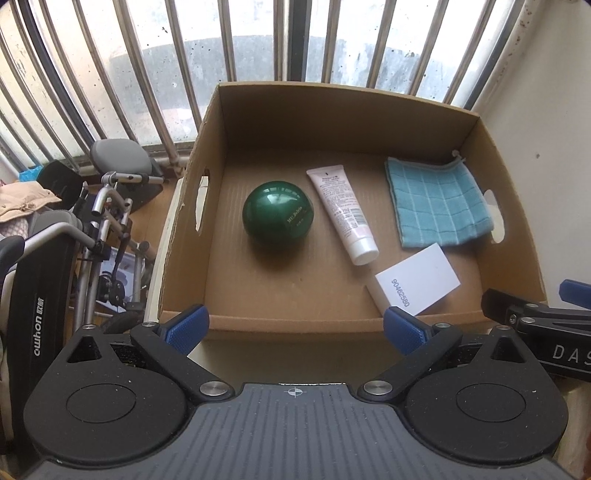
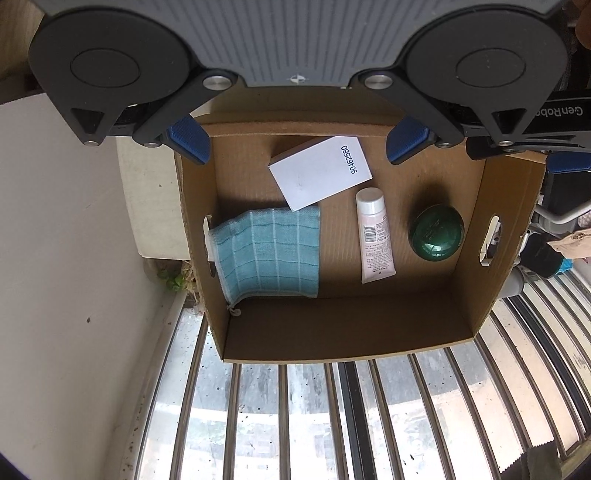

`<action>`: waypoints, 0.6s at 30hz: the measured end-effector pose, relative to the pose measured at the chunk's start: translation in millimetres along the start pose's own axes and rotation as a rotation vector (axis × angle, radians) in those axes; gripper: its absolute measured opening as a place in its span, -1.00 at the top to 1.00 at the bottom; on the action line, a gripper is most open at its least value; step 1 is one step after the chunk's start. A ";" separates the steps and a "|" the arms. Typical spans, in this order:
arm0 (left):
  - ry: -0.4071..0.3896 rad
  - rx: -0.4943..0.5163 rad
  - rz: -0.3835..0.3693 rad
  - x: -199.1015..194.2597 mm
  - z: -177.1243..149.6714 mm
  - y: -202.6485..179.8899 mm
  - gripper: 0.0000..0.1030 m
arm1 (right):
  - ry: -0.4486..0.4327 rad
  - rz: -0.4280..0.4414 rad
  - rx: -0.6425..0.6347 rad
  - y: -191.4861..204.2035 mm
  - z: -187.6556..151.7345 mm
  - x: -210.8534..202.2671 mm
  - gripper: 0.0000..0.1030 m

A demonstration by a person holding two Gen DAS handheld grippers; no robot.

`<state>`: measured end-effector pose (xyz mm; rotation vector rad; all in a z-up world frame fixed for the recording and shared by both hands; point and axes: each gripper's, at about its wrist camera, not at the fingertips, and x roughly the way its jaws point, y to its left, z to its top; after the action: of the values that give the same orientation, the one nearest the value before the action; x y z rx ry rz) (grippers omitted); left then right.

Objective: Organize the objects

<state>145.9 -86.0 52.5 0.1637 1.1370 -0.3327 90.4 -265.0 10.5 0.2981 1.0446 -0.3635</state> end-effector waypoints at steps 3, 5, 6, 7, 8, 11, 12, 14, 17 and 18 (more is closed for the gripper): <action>0.003 -0.004 0.002 -0.7 -0.1 -0.6 -0.96 | 0.001 -0.001 -0.004 0.2 -0.3 -0.2 -1.00; 0.002 -0.004 0.002 -1.2 0.0 -1.0 -0.95 | 0.003 -0.001 -0.002 0.0 -0.3 -0.2 -1.00; 0.002 -0.004 0.002 -1.5 0.3 -1.2 -0.94 | 0.003 -0.001 -0.001 0.0 -0.1 -0.2 -1.00; 0.002 -0.004 0.002 -1.8 0.6 -1.4 -0.94 | 0.003 -0.001 -0.001 0.0 -0.3 -0.7 -1.00; 0.002 -0.005 0.002 -1.8 0.6 -1.5 -0.93 | 0.003 -0.002 -0.001 0.0 -0.2 -0.7 -1.00; -0.002 -0.003 0.003 -2.2 0.6 -1.9 -0.92 | 0.002 -0.003 -0.002 -0.2 0.7 -0.9 -1.00; -0.002 -0.003 0.003 -2.6 1.5 -1.9 -0.92 | 0.002 -0.002 -0.002 -0.2 0.7 -1.0 -1.00; -0.001 -0.007 0.002 -2.8 2.5 -2.0 -0.92 | 0.000 -0.003 -0.003 0.3 1.4 -1.9 -1.00; 0.001 -0.009 0.002 -3.1 2.9 -2.0 -0.92 | -0.003 -0.005 -0.004 0.7 1.9 -2.7 -1.00; 0.001 -0.009 0.003 -3.4 2.9 -2.0 -0.92 | -0.003 -0.005 -0.004 0.7 1.9 -2.8 -1.00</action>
<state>146.5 -88.2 56.9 0.1574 1.1395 -0.3248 90.9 -264.8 13.9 0.2912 1.0433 -0.3659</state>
